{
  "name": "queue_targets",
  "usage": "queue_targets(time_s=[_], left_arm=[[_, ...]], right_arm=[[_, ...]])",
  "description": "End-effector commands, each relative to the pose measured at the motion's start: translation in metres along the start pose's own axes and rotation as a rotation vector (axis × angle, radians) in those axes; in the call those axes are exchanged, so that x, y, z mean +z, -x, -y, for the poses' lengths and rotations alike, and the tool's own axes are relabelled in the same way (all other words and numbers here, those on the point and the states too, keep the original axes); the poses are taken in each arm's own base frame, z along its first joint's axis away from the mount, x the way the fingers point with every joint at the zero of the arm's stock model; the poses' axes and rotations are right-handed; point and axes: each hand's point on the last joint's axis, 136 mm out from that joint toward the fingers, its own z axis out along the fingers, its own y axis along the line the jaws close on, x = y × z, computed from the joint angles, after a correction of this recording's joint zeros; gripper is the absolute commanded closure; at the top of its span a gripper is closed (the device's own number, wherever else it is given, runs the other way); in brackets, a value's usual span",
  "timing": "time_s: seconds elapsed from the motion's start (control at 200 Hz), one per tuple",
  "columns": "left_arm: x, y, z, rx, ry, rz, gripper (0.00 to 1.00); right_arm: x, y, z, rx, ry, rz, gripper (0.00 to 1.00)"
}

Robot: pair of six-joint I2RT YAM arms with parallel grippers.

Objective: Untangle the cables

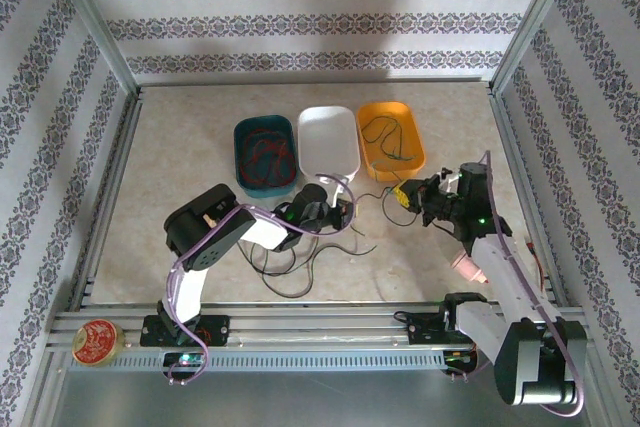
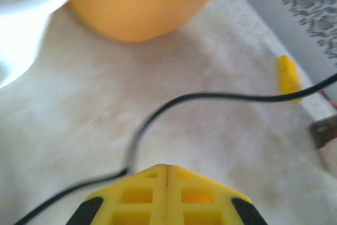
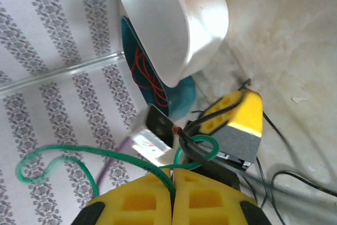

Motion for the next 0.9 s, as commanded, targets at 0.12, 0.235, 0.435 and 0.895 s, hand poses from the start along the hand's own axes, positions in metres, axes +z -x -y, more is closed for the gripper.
queue_targets(time_s=[0.12,0.235,0.435,0.895], left_arm=[[-0.046,0.028,0.001,0.010,0.040,0.100,1.00],[-0.061,0.028,0.008,0.050,0.037,0.081,1.00],[-0.067,0.033,0.046,0.183,-0.058,0.009,0.67],[-0.038,0.037,0.113,0.220,-0.298,-0.001,0.20]], right_arm=[[-0.014,0.016,-0.018,-0.009,0.040,0.022,1.00],[-0.012,0.018,-0.017,-0.007,0.038,0.013,1.00],[-0.010,0.010,-0.022,-0.034,0.045,-0.020,1.00],[0.005,-0.025,-0.033,-0.088,0.061,-0.133,1.00]])
